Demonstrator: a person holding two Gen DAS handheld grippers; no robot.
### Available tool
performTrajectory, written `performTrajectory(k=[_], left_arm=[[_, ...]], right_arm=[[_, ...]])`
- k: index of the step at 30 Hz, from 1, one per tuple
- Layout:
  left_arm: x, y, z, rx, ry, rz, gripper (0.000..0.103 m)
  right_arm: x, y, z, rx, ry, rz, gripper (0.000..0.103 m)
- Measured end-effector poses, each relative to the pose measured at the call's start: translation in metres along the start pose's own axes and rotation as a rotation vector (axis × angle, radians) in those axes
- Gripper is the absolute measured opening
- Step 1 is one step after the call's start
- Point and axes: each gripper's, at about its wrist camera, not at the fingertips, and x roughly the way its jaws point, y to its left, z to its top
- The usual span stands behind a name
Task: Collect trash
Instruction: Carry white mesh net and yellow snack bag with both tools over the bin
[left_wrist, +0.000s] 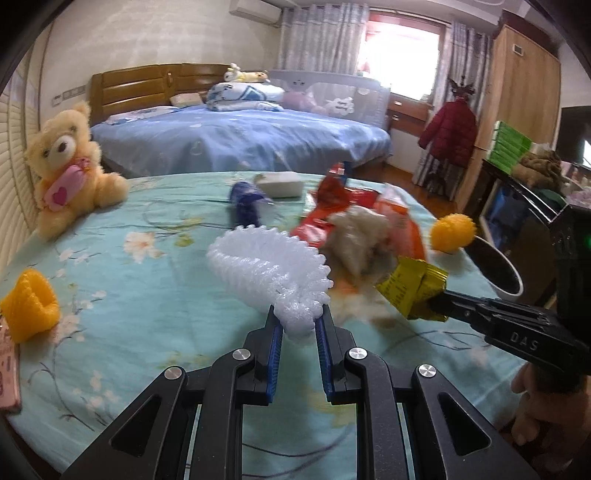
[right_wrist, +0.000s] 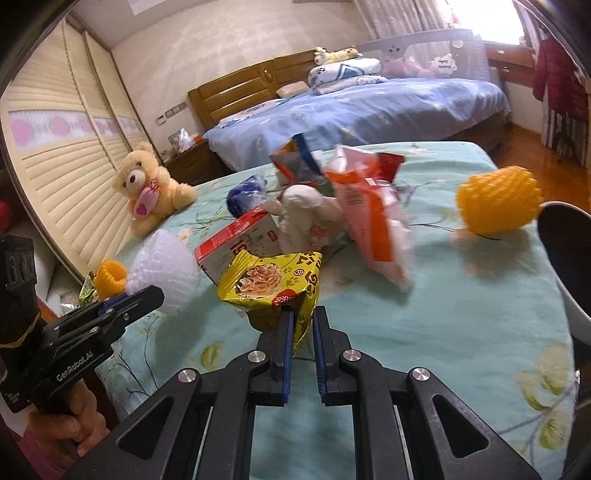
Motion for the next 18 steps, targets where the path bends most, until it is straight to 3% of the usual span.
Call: performTrajectory(k=[18], left_arm=[[0.005,-0.081,0.009,0.160,0.027,-0.149,0.017]], right_arm=[[-0.055,-0.078,-0.012,0.146,-0.076,-0.105,0.010]])
